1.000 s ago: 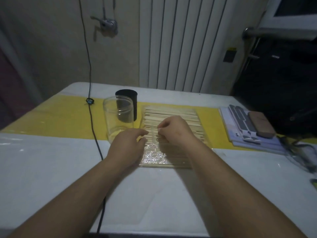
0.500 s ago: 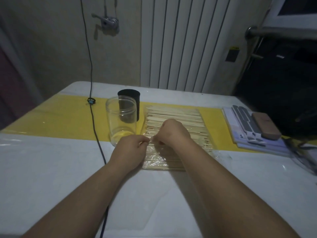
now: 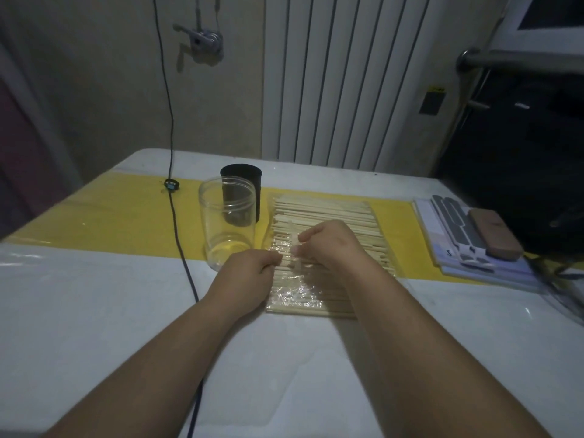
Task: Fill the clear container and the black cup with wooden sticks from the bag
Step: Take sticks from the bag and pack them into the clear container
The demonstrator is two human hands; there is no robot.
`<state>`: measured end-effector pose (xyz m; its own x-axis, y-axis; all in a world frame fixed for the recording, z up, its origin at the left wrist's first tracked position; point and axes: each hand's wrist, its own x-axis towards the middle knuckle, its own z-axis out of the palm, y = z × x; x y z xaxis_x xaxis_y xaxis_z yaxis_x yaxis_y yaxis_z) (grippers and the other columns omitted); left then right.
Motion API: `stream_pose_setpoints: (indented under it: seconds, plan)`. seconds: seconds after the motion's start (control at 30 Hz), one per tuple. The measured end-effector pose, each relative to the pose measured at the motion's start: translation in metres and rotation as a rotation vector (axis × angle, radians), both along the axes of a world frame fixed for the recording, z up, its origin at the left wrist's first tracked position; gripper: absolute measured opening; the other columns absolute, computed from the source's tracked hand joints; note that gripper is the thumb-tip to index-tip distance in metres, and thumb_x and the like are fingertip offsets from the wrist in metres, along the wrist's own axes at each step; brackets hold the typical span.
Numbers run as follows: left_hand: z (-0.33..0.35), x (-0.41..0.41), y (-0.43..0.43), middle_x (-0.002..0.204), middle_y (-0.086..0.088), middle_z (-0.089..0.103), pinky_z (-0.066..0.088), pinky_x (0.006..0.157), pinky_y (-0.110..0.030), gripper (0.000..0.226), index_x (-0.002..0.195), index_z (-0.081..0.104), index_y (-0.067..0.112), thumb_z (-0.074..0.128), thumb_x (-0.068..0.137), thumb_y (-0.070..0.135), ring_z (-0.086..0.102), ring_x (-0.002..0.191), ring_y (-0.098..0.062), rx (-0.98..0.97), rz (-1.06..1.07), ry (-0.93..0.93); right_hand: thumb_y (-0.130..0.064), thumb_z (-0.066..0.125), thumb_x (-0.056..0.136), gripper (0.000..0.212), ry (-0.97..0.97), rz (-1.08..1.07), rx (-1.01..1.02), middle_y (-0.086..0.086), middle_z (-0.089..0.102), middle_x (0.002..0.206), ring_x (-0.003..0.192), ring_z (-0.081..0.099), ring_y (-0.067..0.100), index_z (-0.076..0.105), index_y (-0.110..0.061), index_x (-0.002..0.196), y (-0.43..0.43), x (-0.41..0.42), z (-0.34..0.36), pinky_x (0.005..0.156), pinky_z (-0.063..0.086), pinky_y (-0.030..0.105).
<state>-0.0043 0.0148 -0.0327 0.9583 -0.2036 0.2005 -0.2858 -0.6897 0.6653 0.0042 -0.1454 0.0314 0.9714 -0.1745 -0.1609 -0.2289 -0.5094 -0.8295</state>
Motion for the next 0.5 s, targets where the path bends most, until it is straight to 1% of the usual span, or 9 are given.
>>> stream_pose_setpoints:
  seconds: [0.03,0.1,0.13,0.17,0.2,0.27,0.37,0.43,0.5]
  plan:
    - [0.000,0.001,0.000,0.124,-0.001,0.069,0.035,0.079,-0.019,0.034,0.122,0.072,0.019,0.051,0.097,0.008,0.059,0.111,-0.017,0.002,-0.001,0.000,-0.007,0.085,0.074,0.016,-0.015,0.008,0.056,0.002,0.072,0.081,0.084,0.070,0.017,0.074,-0.005,0.086,-0.004,-0.005,0.003,0.077,0.056,0.025]
    - [0.000,0.000,-0.001,0.122,-0.001,0.070,0.035,0.079,-0.019,0.033,0.120,0.073,0.018,0.052,0.097,0.007,0.059,0.111,-0.017,0.011,-0.011,-0.012,-0.004,0.083,0.075,0.014,-0.042,0.050,0.109,-0.008,0.067,0.070,0.064,0.063,-0.002,0.076,-0.006,0.087,-0.008,-0.015,0.007,0.055,0.046,0.010]
    - [0.000,0.000,-0.001,0.120,-0.001,0.071,0.035,0.078,-0.020,0.032,0.119,0.073,0.018,0.052,0.097,0.007,0.060,0.110,-0.017,0.013,-0.016,-0.019,-0.004,0.082,0.075,0.014,-0.055,0.078,0.114,-0.010,0.065,0.064,0.053,0.058,-0.007,0.076,-0.005,0.087,-0.010,-0.021,0.008,0.048,0.040,0.007]
    - [0.000,-0.001,-0.001,0.119,-0.002,0.071,0.035,0.078,-0.021,0.032,0.117,0.074,0.017,0.052,0.097,0.007,0.060,0.109,-0.018,0.013,-0.019,-0.023,-0.004,0.082,0.075,0.013,-0.064,0.110,0.116,-0.010,0.064,0.060,0.046,0.054,-0.009,0.077,-0.004,0.087,-0.012,-0.025,0.010,0.045,0.037,0.006]
    - [0.000,-0.001,0.000,0.119,-0.002,0.071,0.037,0.079,-0.021,0.032,0.117,0.074,0.017,0.052,0.097,0.006,0.060,0.110,-0.018,0.009,-0.020,-0.022,-0.005,0.082,0.075,0.013,-0.065,0.151,0.112,-0.010,0.063,0.059,0.044,0.052,-0.009,0.077,-0.004,0.087,-0.014,-0.030,0.012,0.045,0.037,0.007]
    - [-0.001,-0.001,0.001,0.122,0.000,0.070,0.039,0.084,-0.021,0.033,0.120,0.073,0.019,0.052,0.097,0.008,0.060,0.114,-0.018,0.005,-0.023,-0.015,-0.006,0.083,0.075,0.010,-0.067,0.250,0.079,-0.006,0.066,0.062,0.051,0.056,-0.006,0.077,-0.008,0.083,-0.016,-0.037,0.016,0.050,0.042,0.009]
    - [-0.003,0.001,0.002,0.122,0.001,0.070,0.038,0.084,-0.022,0.033,0.122,0.072,0.022,0.053,0.097,0.011,0.060,0.114,-0.019,0.027,-0.037,-0.010,-0.007,0.085,0.072,0.011,-0.071,0.377,-0.011,-0.002,0.072,0.070,0.066,0.063,0.003,0.078,-0.014,0.078,-0.017,-0.044,0.017,0.067,0.051,0.019]
    - [-0.002,0.000,0.001,0.120,0.000,0.070,0.037,0.082,-0.022,0.031,0.119,0.073,0.021,0.054,0.097,0.012,0.061,0.111,-0.019,0.027,-0.036,-0.006,-0.006,0.084,0.072,0.014,-0.043,0.454,-0.045,-0.005,0.070,0.067,0.066,0.063,0.004,0.077,-0.016,0.079,-0.019,-0.049,0.017,0.069,0.052,0.021]
    - [0.000,-0.002,0.002,0.121,0.001,0.070,0.038,0.083,-0.023,0.032,0.120,0.073,0.020,0.054,0.095,0.010,0.060,0.110,-0.018,0.034,-0.030,-0.004,-0.007,0.082,0.074,0.015,0.000,0.530,-0.039,0.000,0.073,0.072,0.069,0.065,0.007,0.077,-0.017,0.084,-0.021,-0.054,0.020,0.071,0.054,0.026]
